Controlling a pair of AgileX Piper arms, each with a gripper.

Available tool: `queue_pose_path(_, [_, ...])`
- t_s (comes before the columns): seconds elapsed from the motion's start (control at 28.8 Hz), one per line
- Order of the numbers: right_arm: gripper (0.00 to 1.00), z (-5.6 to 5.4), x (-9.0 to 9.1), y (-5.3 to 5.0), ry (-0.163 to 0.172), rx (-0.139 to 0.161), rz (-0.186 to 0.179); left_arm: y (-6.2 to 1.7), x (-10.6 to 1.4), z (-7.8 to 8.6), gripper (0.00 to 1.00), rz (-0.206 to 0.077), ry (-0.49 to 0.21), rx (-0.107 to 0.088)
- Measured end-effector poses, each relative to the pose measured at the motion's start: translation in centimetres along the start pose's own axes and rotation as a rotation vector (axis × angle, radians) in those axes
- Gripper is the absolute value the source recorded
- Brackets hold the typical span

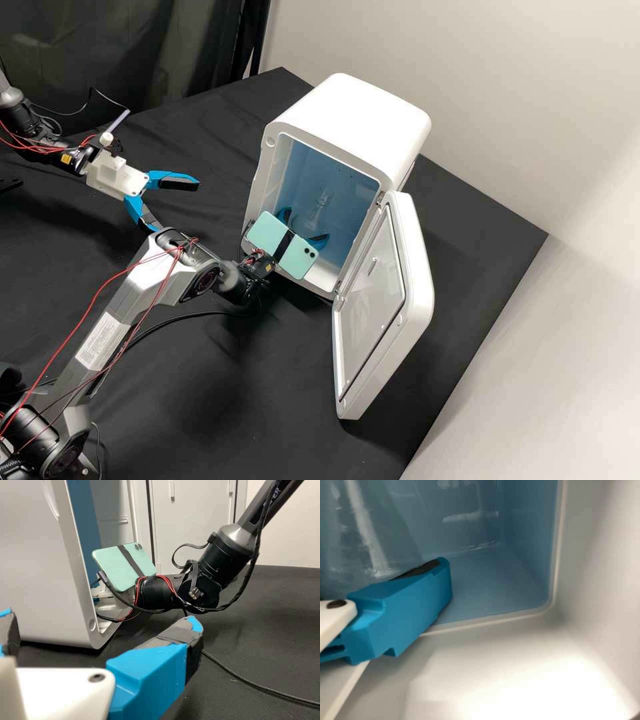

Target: Place the flask in the incubator

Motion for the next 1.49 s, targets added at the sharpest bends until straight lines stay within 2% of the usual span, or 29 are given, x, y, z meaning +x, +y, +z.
queue_pose_path(0.21, [1.0,0.09,0.0,-0.08,0.0,-0.002,-0.001,0.0,0.0,0.0,1.0,0.0,0.0,0.0])
queue_pose_path(0.38, [1.0,0.29,0.01,-0.27,0.001,-0.02,0.0,0.0,0.0,0.0,1.0,0.0,0.0,0.0])
queue_pose_path(1.35, [1.0,0.42,-0.19,-0.41,0.007,-0.019,0.004,0.0,0.0,0.0,1.0,0.0,0.0,0.0])
queue_pose_path(1.46, [1.0,0.59,-0.5,-0.6,0.005,-0.028,0.001,0.0,0.0,0.0,1.0,0.0,0.0,0.0])
queue_pose_path(1.49, [1.0,0.63,-0.64,-0.64,0.004,-0.041,0.0,0.0,0.0,0.0,1.0,0.0,0.0,0.0])
